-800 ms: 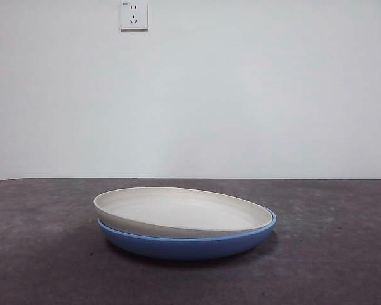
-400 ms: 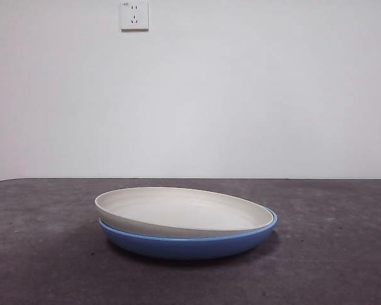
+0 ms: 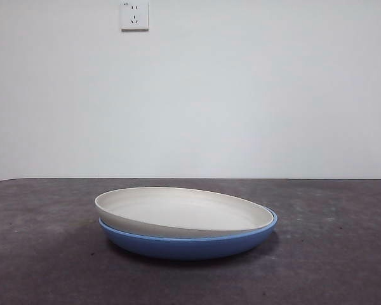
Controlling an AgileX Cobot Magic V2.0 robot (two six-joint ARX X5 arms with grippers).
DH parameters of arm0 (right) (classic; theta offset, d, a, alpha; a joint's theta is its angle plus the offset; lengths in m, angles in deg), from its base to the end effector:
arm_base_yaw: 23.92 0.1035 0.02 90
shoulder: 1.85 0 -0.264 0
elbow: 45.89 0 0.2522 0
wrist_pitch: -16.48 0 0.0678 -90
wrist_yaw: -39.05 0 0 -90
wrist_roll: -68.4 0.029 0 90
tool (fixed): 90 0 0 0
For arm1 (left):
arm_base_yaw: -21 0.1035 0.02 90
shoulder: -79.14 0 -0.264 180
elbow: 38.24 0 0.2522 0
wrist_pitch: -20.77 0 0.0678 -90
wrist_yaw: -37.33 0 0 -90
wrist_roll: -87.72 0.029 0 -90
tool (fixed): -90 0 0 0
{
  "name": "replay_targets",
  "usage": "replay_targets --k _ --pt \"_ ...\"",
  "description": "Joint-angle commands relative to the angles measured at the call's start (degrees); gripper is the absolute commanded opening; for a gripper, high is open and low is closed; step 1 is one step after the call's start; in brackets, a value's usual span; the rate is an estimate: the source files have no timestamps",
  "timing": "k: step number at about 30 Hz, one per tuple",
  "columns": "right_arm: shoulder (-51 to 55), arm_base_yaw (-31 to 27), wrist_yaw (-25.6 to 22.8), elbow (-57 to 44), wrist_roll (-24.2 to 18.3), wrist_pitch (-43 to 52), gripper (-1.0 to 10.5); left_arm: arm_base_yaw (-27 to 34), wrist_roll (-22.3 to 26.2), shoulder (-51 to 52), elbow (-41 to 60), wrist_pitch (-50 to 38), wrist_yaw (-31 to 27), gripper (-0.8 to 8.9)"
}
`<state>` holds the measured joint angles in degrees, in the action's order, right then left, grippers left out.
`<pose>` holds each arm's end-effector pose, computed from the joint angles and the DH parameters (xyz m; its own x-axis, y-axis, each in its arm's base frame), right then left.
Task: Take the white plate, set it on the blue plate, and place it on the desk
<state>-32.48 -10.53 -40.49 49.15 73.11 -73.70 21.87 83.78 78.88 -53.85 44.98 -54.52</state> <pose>-0.0124 0.0025 0.4236 0.8195 0.3817 -0.4275 -0.3507 0.9240 0.1526 0.0948 0.0024 0.1566 0.9869 0.0473 -0.1539 -0.0575 0.9964 -0.0629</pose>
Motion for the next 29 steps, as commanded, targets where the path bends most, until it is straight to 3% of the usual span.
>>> replay_targets --k 1,9,12,16,22,29 --pt "-0.3 0.1 0.0 0.9 -0.3 -1.6 0.1 0.1 -0.1 0.1 1.2 0.3 -0.3 0.2" --pt "-0.3 -1.4 -0.2 0.7 -1.8 -1.4 0.1 0.1 -0.1 0.1 1.2 0.3 -0.3 0.2" --pt "0.5 -5.2 -1.3 -2.6 -8.3 3.5 0.1 0.1 -0.1 0.1 1.2 0.3 -0.3 0.2" --pt "5.6 -11.5 -1.3 -17.6 -10.7 20.9 0.1 0.1 -0.1 0.1 1.2 0.3 -0.3 0.2" --pt "16.7 -19.1 0.2 -46.9 -6.4 51.0 0.1 0.1 -0.1 0.1 1.2 0.3 -0.3 0.2" --pt "25.0 -20.1 -5.2 -68.7 -6.6 63.6 0.1 0.1 -0.1 0.1 1.2 0.3 -0.3 0.2"
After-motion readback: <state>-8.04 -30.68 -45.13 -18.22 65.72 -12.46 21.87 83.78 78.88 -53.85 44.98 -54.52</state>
